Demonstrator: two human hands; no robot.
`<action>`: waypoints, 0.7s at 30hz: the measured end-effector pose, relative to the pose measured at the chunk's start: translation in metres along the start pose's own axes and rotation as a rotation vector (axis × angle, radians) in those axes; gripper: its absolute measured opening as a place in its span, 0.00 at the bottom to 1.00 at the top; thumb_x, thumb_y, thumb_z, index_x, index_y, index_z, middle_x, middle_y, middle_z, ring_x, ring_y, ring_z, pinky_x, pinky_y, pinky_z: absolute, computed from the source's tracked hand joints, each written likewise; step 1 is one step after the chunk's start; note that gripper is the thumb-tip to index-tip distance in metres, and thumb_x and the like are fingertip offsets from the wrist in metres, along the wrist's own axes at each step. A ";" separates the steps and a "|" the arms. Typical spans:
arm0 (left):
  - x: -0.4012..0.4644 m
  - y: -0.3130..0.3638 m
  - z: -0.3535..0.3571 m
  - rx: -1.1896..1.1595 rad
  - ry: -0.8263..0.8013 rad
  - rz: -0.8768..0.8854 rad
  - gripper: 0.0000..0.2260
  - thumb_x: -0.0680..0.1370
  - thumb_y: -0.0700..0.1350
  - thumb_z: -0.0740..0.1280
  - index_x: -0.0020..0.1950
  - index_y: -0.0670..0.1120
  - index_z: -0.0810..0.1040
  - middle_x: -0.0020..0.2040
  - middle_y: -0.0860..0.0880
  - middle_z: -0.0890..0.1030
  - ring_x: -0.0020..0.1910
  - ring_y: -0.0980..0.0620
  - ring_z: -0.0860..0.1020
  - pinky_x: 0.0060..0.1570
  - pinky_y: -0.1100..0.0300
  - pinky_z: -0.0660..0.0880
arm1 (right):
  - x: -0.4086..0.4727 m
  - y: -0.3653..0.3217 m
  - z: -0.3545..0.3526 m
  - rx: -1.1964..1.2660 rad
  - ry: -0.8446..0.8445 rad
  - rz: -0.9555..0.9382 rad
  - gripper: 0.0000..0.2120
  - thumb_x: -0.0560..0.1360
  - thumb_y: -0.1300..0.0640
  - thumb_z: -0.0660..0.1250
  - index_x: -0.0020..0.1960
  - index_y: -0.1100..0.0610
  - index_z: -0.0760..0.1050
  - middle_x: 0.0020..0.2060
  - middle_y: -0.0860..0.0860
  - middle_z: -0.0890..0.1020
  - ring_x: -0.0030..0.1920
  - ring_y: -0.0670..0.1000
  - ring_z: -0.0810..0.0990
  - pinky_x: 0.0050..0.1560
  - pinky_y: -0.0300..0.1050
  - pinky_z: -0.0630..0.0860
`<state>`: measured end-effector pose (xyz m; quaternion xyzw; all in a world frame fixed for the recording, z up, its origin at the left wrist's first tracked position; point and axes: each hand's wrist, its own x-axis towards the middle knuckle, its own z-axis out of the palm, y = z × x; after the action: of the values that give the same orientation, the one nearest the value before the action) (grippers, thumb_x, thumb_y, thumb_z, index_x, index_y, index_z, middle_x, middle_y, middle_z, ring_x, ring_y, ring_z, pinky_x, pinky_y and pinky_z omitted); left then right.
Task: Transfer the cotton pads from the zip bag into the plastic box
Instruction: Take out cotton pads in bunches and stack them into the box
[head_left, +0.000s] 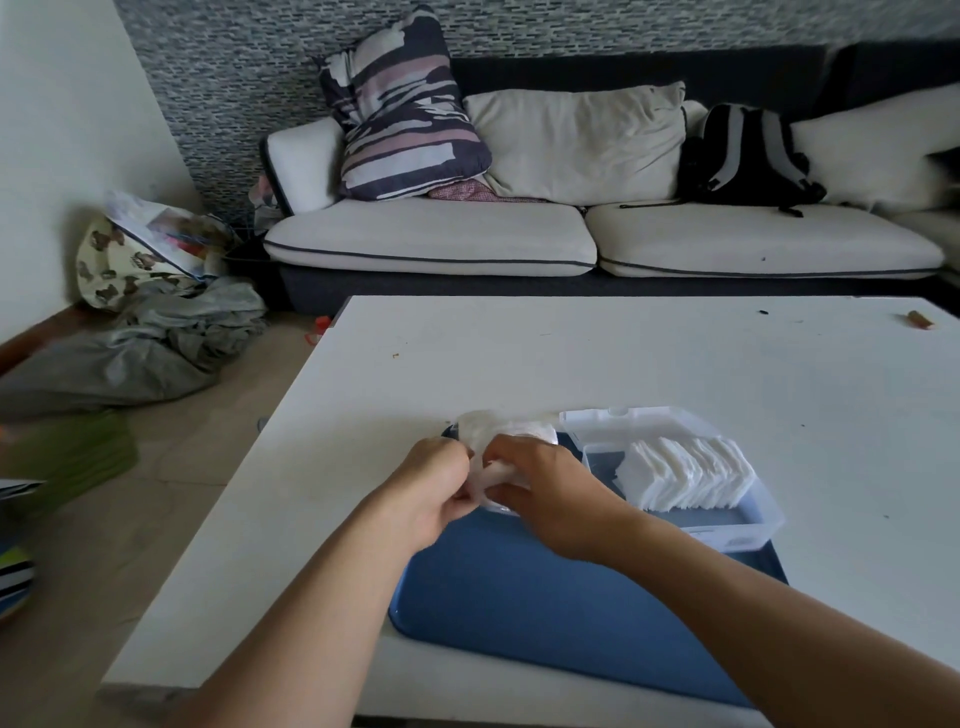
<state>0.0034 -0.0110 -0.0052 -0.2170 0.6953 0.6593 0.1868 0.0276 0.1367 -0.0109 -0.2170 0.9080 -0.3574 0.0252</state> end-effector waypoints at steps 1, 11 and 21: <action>0.000 0.000 -0.002 0.026 -0.002 -0.004 0.16 0.79 0.34 0.56 0.59 0.40 0.80 0.49 0.40 0.86 0.44 0.45 0.84 0.56 0.45 0.82 | -0.004 -0.004 -0.002 -0.019 -0.012 -0.010 0.04 0.78 0.59 0.67 0.52 0.57 0.76 0.45 0.49 0.78 0.42 0.43 0.74 0.40 0.34 0.69; 0.002 -0.008 -0.007 0.389 -0.023 -0.020 0.07 0.77 0.35 0.58 0.44 0.42 0.75 0.38 0.45 0.77 0.35 0.49 0.77 0.44 0.56 0.81 | -0.030 -0.012 -0.073 1.050 0.225 0.369 0.10 0.78 0.57 0.69 0.57 0.59 0.79 0.44 0.56 0.82 0.39 0.51 0.80 0.32 0.42 0.77; -0.037 0.019 0.002 0.430 0.134 0.407 0.21 0.69 0.49 0.65 0.61 0.49 0.77 0.61 0.49 0.79 0.58 0.49 0.76 0.51 0.55 0.71 | -0.034 0.004 -0.081 1.224 0.058 0.207 0.17 0.74 0.60 0.68 0.62 0.65 0.76 0.51 0.58 0.84 0.50 0.54 0.84 0.49 0.44 0.83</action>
<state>0.0234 -0.0064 0.0309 -0.0715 0.8588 0.5052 0.0463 0.0405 0.2050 0.0429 -0.0644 0.5552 -0.8146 0.1548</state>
